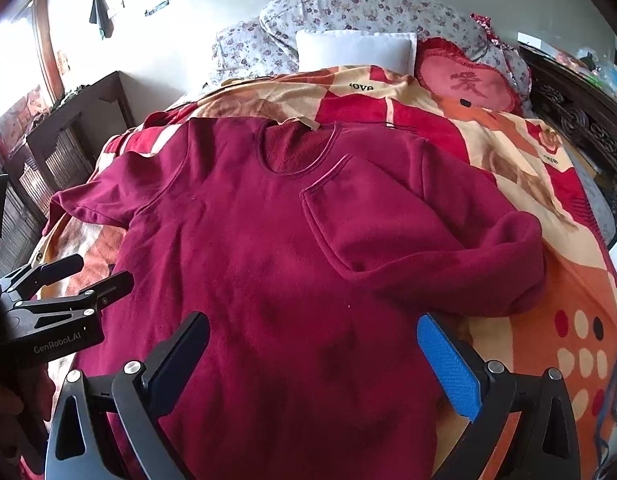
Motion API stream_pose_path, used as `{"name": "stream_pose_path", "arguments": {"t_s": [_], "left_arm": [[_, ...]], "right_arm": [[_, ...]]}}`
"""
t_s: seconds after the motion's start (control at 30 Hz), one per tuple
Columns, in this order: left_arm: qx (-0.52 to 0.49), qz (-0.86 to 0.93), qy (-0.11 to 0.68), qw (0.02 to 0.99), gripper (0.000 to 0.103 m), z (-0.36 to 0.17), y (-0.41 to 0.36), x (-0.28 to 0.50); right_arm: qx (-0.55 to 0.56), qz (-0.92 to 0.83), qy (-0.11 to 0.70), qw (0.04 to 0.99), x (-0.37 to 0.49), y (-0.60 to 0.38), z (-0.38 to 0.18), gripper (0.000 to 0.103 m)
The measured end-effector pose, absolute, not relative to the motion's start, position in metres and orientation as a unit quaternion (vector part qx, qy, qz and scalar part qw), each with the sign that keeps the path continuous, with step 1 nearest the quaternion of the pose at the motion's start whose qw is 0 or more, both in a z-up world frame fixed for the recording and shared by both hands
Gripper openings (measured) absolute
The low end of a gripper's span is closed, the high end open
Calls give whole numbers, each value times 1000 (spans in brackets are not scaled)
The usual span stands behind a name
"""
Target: Fold small clothes
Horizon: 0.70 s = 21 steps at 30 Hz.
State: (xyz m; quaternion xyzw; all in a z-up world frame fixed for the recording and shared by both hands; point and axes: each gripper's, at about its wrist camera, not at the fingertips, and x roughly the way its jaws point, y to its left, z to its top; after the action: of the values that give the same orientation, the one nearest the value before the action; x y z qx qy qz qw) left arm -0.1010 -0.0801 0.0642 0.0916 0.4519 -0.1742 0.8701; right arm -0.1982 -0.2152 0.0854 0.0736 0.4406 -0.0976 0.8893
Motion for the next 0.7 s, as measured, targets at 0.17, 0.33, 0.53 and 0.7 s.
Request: {"name": "stream_pose_path", "arguments": {"t_s": [0.17,0.33,0.53,0.7], "left_arm": [[88,-174,455,869,89,62,-82,-96],[82,-170,458,869,89,60,-82,-91],[77,-163,461,869,89,58,-79,-85],[71,-156,460,871,89,58,-74,-80]], "right_arm": [[76,-96,441,889,-190,-216,82,103],[77,-95,444,888,-183,-216,77,103],[78,-91,446,887,-174,-213,74,103],[77,-86,447,887,-169,-212,72,103]]}}
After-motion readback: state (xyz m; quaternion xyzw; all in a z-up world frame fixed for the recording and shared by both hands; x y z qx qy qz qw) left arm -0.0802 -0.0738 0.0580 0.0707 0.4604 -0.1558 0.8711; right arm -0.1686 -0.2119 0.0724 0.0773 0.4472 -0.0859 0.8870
